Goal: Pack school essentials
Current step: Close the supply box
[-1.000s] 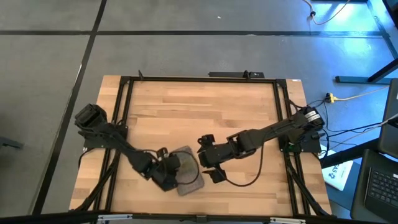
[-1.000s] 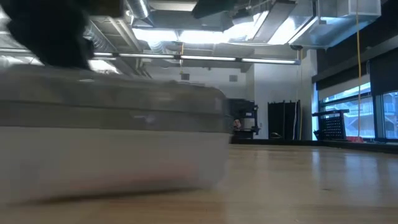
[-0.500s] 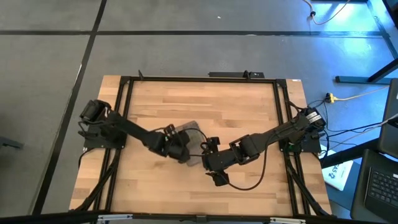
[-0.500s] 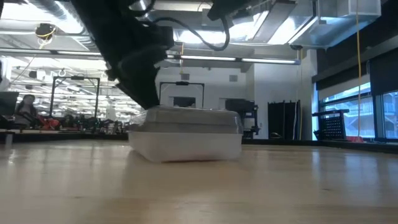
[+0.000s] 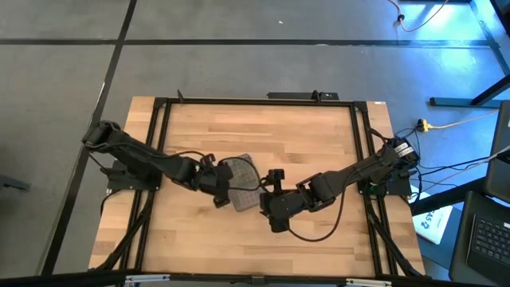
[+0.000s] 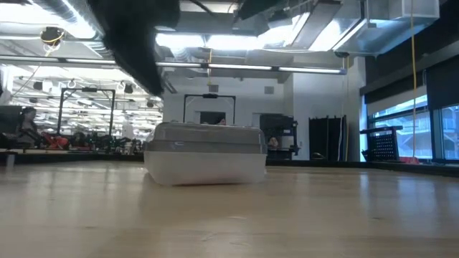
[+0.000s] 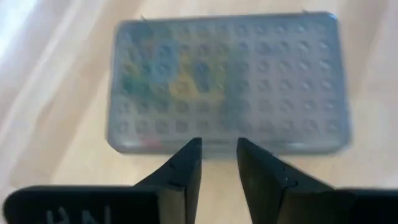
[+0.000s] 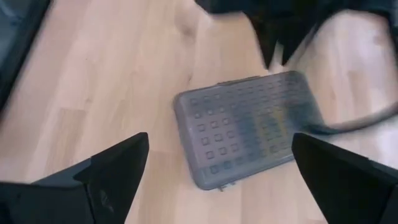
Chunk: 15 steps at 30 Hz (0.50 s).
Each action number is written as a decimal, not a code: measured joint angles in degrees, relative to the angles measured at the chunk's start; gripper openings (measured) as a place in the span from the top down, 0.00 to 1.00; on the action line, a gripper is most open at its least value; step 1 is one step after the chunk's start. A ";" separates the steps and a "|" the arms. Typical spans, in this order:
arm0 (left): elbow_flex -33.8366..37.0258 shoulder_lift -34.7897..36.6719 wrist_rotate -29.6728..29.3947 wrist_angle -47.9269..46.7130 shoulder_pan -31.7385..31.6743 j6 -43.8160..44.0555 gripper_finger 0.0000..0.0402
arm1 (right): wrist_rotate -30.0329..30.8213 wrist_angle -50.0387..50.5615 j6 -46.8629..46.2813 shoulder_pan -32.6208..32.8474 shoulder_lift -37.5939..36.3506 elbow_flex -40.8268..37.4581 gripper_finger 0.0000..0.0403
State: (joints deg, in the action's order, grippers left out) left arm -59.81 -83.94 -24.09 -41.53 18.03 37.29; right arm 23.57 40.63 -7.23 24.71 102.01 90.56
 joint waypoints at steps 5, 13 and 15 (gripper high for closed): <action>-0.04 2.01 1.28 -8.04 1.57 3.65 0.76 | 2.54 -1.84 0.10 0.00 -0.75 0.00 0.02; -0.09 4.63 -4.31 -21.32 1.06 10.26 0.76 | -11.53 -24.47 4.64 -2.54 3.63 -8.71 0.02; -0.11 5.88 -4.59 -20.83 0.93 10.37 0.76 | -14.23 -29.49 4.78 -3.72 4.58 -11.02 0.02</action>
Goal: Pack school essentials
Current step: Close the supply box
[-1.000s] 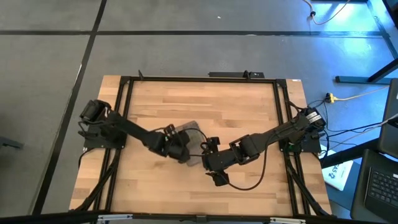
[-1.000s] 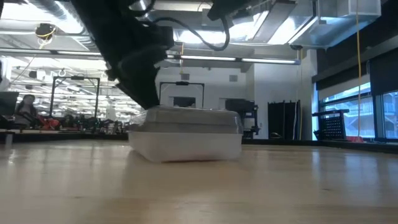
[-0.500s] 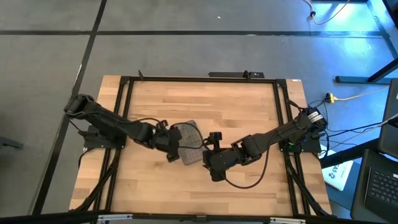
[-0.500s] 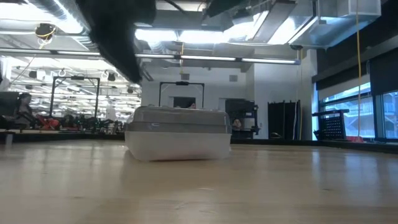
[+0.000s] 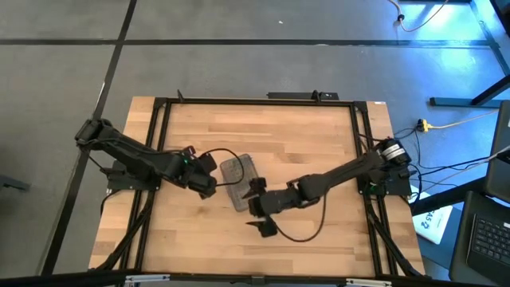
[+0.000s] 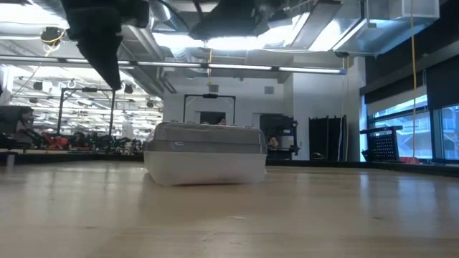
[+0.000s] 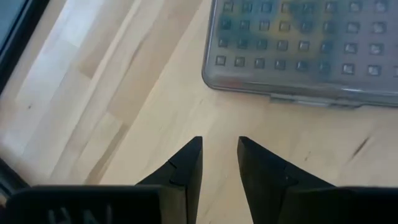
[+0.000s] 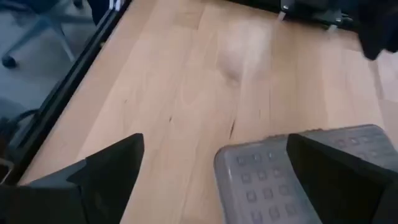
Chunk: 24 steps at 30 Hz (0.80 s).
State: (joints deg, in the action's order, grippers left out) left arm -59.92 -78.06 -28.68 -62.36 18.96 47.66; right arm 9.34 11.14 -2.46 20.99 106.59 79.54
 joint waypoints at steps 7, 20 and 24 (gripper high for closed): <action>-0.04 3.59 -0.23 0.86 0.69 0.89 0.76 | -3.54 -6.41 -1.76 -4.19 2.53 -6.58 0.02; -0.04 4.21 -0.32 1.52 2.05 1.90 0.76 | -9.46 -9.26 -8.63 -8.17 2.90 -12.41 0.02; -0.04 4.21 -0.31 1.63 2.05 1.90 0.76 | -9.20 -8.92 -9.07 -8.15 2.88 -12.41 0.02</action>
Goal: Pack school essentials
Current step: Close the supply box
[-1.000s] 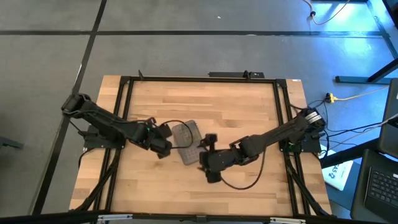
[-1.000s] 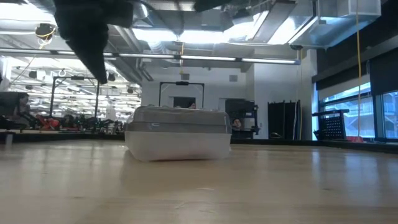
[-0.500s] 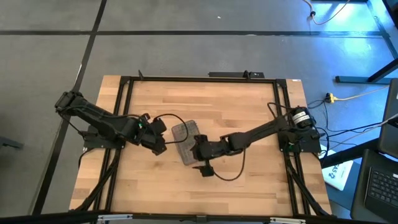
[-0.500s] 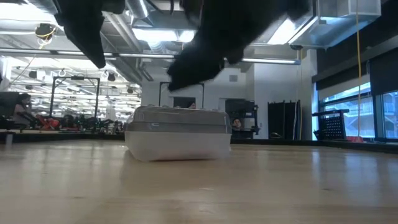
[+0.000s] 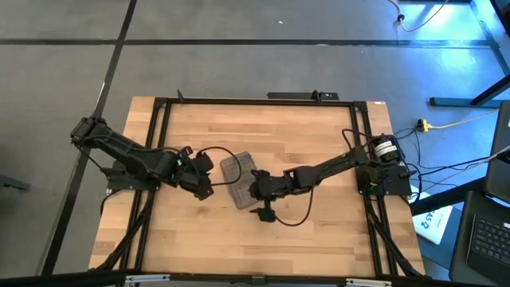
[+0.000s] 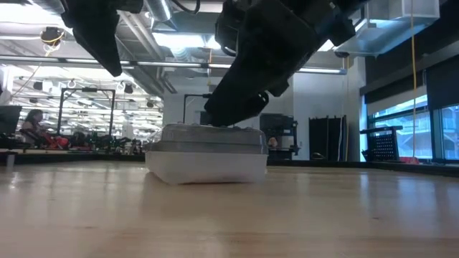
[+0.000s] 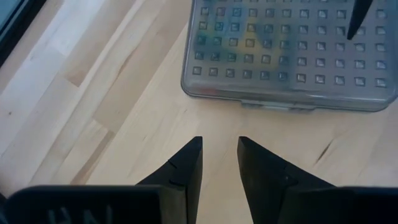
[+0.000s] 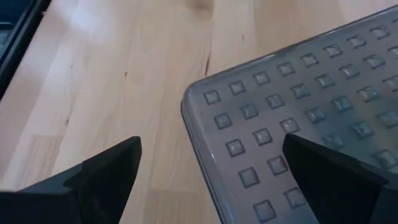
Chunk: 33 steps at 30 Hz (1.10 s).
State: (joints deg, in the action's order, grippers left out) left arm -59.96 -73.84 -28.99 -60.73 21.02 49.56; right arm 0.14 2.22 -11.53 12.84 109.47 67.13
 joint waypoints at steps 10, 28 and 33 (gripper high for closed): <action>0.00 0.00 -0.02 0.20 0.00 0.00 0.76 | 7.44 6.27 -3.13 0.07 -1.60 -0.04 0.02; 0.00 0.00 0.02 0.42 0.00 0.00 0.76 | 29.36 17.66 -10.61 0.02 -1.55 -0.26 0.02; 0.00 0.00 0.04 0.42 0.00 0.00 0.76 | 32.73 22.28 -12.52 0.02 -1.51 -0.28 0.02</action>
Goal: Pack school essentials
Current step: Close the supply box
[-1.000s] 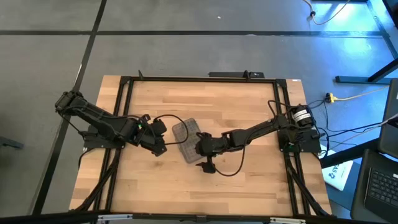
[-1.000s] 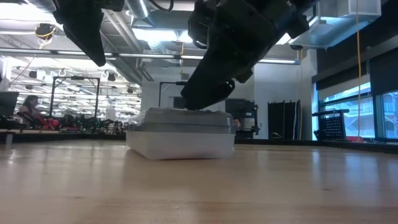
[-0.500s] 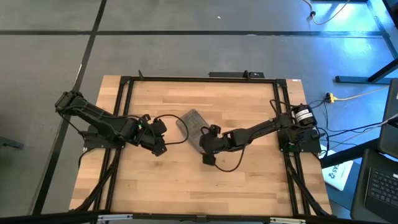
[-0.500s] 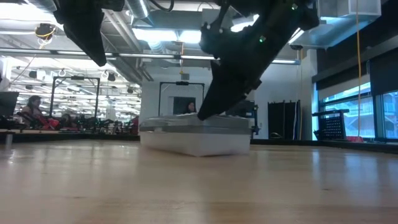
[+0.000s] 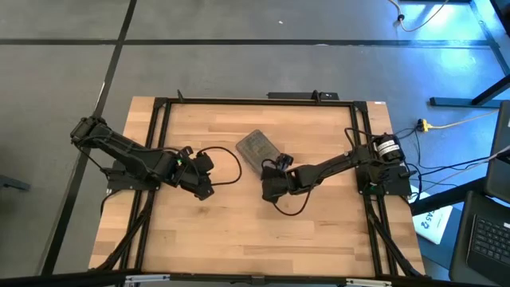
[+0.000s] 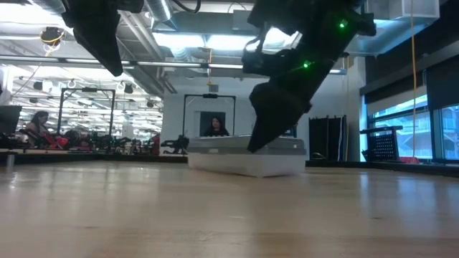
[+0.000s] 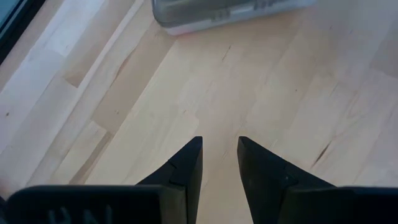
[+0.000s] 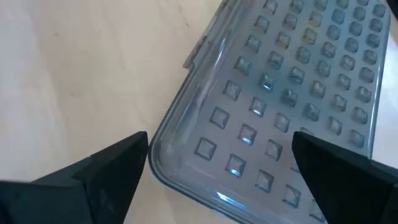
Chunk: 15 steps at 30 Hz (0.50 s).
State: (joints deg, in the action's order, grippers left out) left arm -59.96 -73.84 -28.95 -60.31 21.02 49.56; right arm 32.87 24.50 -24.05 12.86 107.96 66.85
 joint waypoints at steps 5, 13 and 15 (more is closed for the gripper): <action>0.00 0.00 0.00 -0.01 0.00 0.00 0.76 | 0.93 0.82 2.21 0.20 0.00 0.05 0.02; 0.00 -0.02 -2.81 2.45 -0.90 -5.25 0.76 | 5.20 3.15 6.28 3.54 -2.23 3.63 0.02; 0.00 -0.02 -3.44 4.90 -2.83 -8.70 0.76 | 6.69 5.40 4.62 3.91 -3.88 3.90 0.02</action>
State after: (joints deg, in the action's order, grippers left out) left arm -59.96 -73.87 -32.39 -55.41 18.19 40.86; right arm 39.56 29.90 -19.43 16.78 104.08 70.75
